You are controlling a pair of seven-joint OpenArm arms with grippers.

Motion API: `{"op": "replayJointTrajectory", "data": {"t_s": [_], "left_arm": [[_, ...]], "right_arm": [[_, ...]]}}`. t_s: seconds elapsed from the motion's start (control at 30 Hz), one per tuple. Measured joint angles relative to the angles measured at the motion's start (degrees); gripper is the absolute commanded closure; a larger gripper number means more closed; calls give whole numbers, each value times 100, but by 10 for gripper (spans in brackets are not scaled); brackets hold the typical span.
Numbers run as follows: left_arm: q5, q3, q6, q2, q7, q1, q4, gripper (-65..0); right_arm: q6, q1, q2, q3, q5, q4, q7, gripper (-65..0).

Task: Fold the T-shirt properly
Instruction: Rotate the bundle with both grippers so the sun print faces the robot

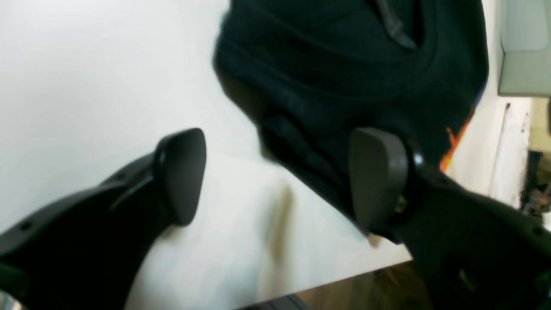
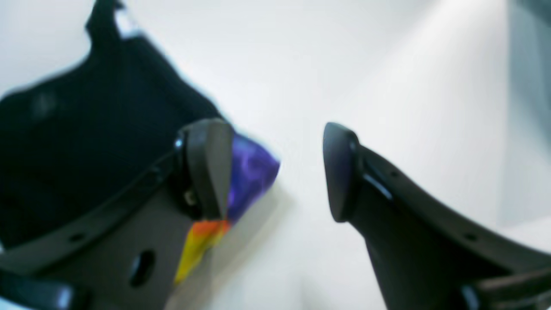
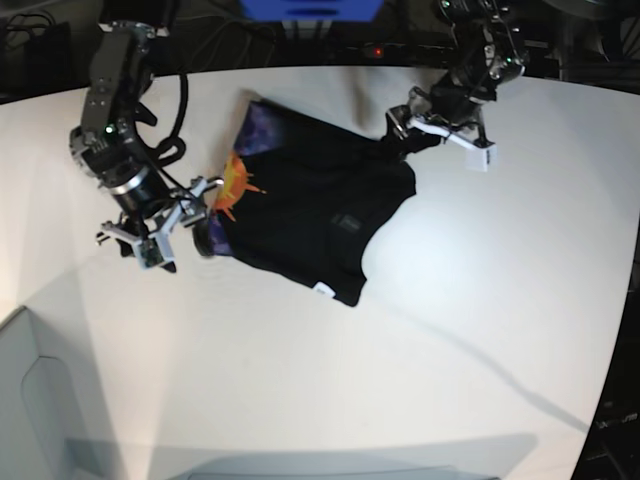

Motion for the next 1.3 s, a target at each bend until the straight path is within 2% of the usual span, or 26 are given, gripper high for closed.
{"op": "replayJointTrajectory", "data": {"t_s": [0.17, 0.3, 0.5, 0.67, 1.0, 1.13, 1.3], "left_arm": [[-42, 328, 2, 9, 59, -190, -142, -503], [-31, 691, 26, -136, -28, -562, -654, -503], [-396, 734, -142, -138, -153, -1156, -1506, -503], [-450, 743, -157, -136, -166, -1829, -2212, -503], [-181, 723, -37, -157, -76, -2734, -2699, -503], [-98, 728, 26, -516, 13, -2776, -2544, -503], [-79, 693, 28, -1067, 11, -2439, -1847, -503]], "right_arm": [[2, 728, 70, -402, 15, -1008, 46, -348], [2, 1209, 188, -560, -48, -1950, 7, -348], [4, 1246, 426, -608, -26, -2599, 22, -347], [0, 730, 723, -590, -7, -2400, 127, -346], [4, -592, 789, -573, -11, -1220, 98, -344], [4, -916, 789, -444, -13, -778, 61, -344], [2, -1161, 551, 422, -72, 33, 9, -344]]}}
